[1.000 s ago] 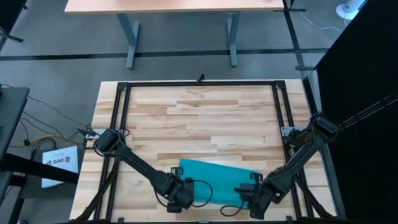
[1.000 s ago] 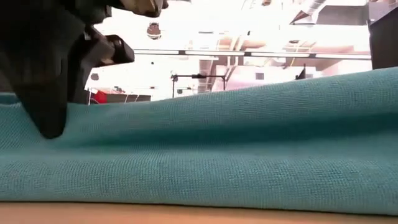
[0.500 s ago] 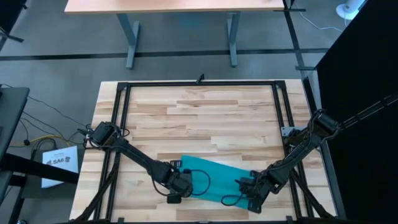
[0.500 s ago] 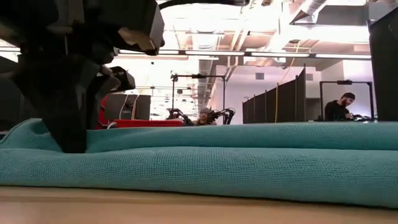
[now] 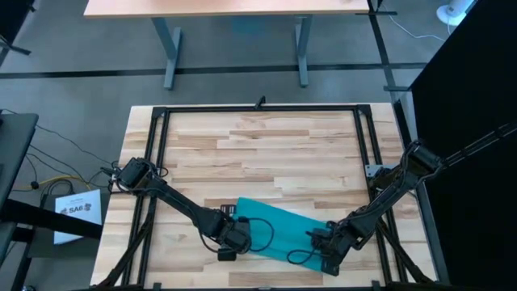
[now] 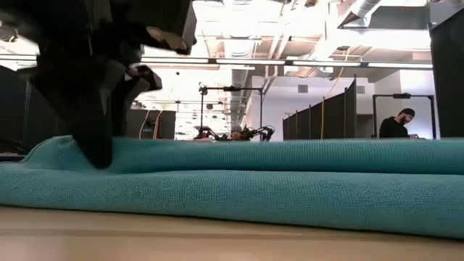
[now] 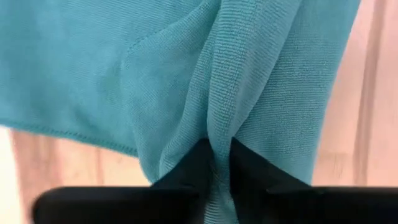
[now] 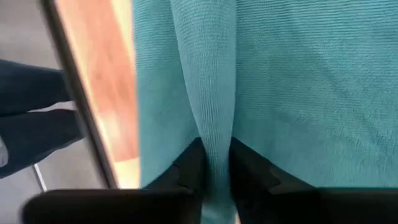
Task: Roll towel
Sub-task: Roll the blue towel
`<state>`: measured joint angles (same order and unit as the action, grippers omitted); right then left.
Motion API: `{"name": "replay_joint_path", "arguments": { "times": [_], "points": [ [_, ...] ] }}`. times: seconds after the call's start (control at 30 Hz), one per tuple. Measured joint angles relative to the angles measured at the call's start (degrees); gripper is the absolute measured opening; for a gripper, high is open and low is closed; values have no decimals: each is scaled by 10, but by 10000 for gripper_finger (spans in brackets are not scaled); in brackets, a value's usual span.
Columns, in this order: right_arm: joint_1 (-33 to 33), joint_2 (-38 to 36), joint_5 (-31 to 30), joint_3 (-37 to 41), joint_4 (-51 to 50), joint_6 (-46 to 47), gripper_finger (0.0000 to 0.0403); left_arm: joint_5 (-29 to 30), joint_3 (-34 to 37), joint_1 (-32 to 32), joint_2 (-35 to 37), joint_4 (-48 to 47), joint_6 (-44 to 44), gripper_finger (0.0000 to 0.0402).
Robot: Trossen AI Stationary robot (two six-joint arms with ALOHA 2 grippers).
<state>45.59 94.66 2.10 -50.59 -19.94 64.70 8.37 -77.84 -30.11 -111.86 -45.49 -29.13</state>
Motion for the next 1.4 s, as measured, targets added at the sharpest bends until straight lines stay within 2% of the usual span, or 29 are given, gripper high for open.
{"name": "replay_joint_path", "arguments": {
  "times": [0.17, 0.3, 0.37, 0.43, 0.7, 0.8, 0.87, 1.13, 1.27, 1.4],
  "points": [
    [1, -31, 2, -18, -52, -16, 128, 10, -51, -1, 0, -64, 16, 105],
    [1, -50, -2, -34, -139, -21, 155, 77, -94, -1, -1, -152, 13, 142],
    [3, -53, -3, -38, -161, -32, 157, 120, -112, -1, -1, -194, 6, 152],
    [9, -54, -7, -39, -143, -45, 156, 136, -129, -1, -1, -213, -3, 156],
    [48, -54, -87, -40, -90, -34, 132, 115, -138, -31, -1, -183, -69, 159],
    [59, -54, -113, -40, -87, -35, 125, 147, -138, -42, -1, -175, -79, 159],
    [56, -54, -114, -40, -93, -49, 122, 160, -138, -38, -1, -176, -52, 159],
    [28, -54, -118, -40, -84, -63, 122, 97, -105, 11, -10, -104, 21, 159],
    [32, -54, -118, -40, -59, -61, 123, 16, -76, 21, -11, -83, 29, 153],
    [37, -54, -117, -40, -57, -47, 123, -52, -24, 20, -11, -61, 9, 117]
  ]
}}
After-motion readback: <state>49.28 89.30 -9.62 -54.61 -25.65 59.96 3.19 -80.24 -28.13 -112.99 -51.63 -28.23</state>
